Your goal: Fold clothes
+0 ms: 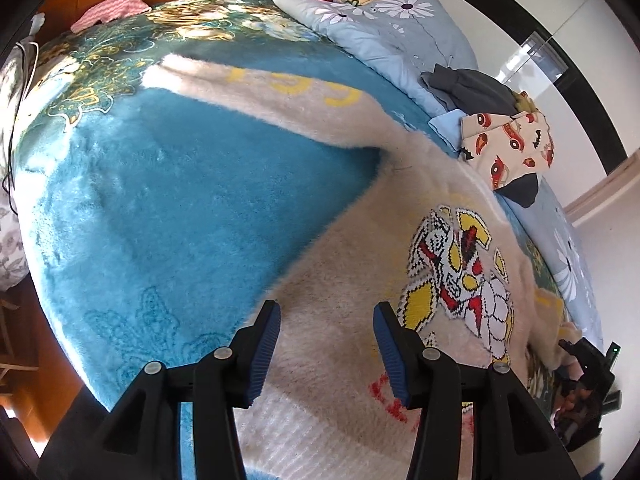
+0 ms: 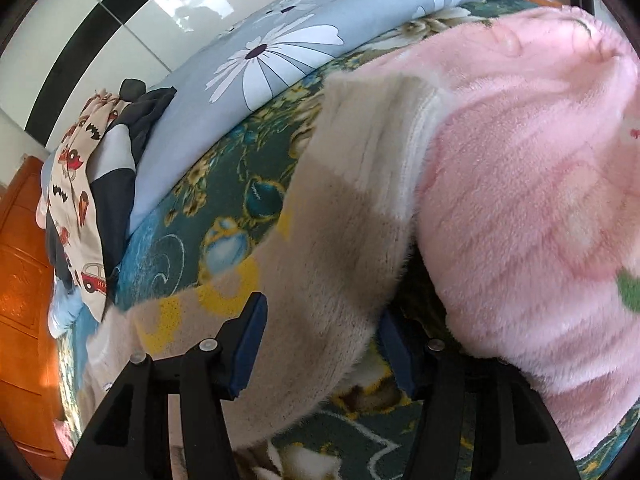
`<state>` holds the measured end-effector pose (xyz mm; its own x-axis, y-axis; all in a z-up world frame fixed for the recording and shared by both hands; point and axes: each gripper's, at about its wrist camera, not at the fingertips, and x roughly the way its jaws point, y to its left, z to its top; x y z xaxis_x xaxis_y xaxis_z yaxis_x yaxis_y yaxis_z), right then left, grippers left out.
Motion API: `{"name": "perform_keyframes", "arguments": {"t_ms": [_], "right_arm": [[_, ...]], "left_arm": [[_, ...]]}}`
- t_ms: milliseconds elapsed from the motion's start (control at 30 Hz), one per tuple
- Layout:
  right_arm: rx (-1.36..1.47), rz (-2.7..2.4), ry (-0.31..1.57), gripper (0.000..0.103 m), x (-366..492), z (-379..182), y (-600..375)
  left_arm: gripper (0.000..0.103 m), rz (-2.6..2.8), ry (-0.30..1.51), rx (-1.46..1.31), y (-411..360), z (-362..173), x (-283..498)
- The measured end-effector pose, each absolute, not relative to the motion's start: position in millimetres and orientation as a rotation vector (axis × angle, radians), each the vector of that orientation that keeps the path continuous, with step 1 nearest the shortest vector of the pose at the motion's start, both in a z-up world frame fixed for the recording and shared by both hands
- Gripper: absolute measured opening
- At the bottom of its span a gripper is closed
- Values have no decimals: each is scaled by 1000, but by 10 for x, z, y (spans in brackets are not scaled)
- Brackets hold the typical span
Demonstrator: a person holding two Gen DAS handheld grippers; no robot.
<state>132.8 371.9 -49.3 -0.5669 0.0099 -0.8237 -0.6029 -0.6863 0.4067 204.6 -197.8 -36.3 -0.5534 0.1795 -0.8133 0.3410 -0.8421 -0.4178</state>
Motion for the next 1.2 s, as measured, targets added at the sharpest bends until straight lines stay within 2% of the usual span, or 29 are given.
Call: {"name": "perform_keyframes", "arguments": {"t_ms": [67, 133, 233, 400, 567, 967, 1100, 1200], "right_arm": [[-1190, 2292, 984, 55, 1290, -487, 3717], [-1174, 2334, 981, 22, 1244, -432, 3711], [-1185, 2472, 892, 18, 1123, -231, 3597], [-1132, 2710, 760, 16, 967, 326, 3185], [-1105, 2962, 454, 14, 744, 818, 2270], [-1598, 3124, -36, 14, 46, -74, -130], [-1739, 3057, -118, 14, 47, -406, -275], [-1815, 3037, -87, 20, 81, -509, -228]], "left_arm": [[52, -2559, 836, 1441, -1953, -366, 2027], [52, -2567, 822, 1449, -1925, -370, 2016], [52, -2564, 827, 1449, -1940, -395, 2014], [52, -2549, 859, 1443, -1996, -444, 2015], [52, -2549, 873, 1433, -2028, -458, 2013], [52, -2493, 920, 1372, -2348, -432, 2063], [52, -2459, 944, 1363, -2479, -486, 2044], [52, -2442, 971, 1365, -2520, -527, 1980]]}}
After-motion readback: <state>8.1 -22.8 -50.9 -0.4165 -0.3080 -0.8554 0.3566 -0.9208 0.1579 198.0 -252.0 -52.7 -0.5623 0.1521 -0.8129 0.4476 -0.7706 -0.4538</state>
